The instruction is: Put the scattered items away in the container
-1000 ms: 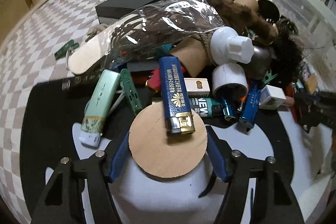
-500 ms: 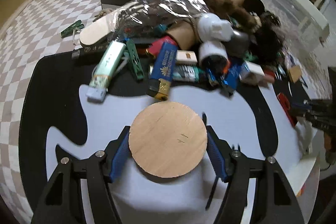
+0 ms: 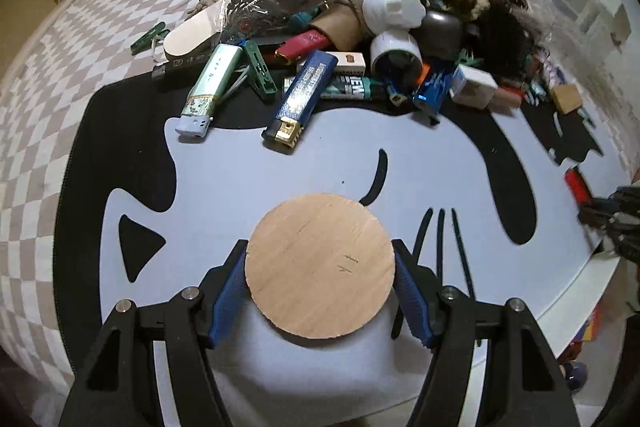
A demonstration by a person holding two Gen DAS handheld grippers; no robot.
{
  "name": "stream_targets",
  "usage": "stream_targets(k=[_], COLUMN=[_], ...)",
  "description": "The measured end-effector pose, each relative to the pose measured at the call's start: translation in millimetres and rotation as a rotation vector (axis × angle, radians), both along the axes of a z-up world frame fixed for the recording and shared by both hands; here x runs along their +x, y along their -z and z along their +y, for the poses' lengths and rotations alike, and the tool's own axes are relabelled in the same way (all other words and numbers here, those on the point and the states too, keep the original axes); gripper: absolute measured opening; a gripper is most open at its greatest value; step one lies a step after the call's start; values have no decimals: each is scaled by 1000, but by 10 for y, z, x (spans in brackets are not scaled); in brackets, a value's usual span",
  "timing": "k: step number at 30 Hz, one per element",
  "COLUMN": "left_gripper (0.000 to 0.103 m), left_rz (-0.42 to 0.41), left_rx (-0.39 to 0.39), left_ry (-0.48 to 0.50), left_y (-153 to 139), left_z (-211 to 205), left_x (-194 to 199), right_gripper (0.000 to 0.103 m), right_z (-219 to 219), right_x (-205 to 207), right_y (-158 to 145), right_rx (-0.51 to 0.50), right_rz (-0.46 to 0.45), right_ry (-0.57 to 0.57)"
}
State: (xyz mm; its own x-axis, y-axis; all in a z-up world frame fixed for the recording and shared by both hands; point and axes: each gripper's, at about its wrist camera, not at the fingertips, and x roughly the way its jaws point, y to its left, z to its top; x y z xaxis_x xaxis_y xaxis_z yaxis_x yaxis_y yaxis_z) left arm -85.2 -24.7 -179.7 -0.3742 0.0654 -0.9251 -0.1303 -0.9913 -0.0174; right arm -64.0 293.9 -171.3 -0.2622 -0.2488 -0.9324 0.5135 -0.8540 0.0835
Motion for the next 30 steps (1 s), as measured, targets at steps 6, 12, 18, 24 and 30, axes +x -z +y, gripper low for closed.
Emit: stream_targets(k=[6,12,18,24,30], left_gripper=[70,81,71,68,68], left_rz=[17,32,51,49,60], left_rx=[-46,-74,-87,-72,-64], left_ry=[-11,-30,-9,12,15], left_y=[34,64,61,51,36], left_z=[60,53,89,130,153], left_x=[-16,-67,-35,28,58], right_gripper=[17,17,17,17,17], right_z=[38,77,100,66,30], right_x=[-52,-45,-41,-67,-84], right_y=[29,31,20,20,11], right_rx=[-30,-39,-37,-43,-45], right_rz=[-20,-19,-16,-18,-8], right_ry=[24,36,41,61,86])
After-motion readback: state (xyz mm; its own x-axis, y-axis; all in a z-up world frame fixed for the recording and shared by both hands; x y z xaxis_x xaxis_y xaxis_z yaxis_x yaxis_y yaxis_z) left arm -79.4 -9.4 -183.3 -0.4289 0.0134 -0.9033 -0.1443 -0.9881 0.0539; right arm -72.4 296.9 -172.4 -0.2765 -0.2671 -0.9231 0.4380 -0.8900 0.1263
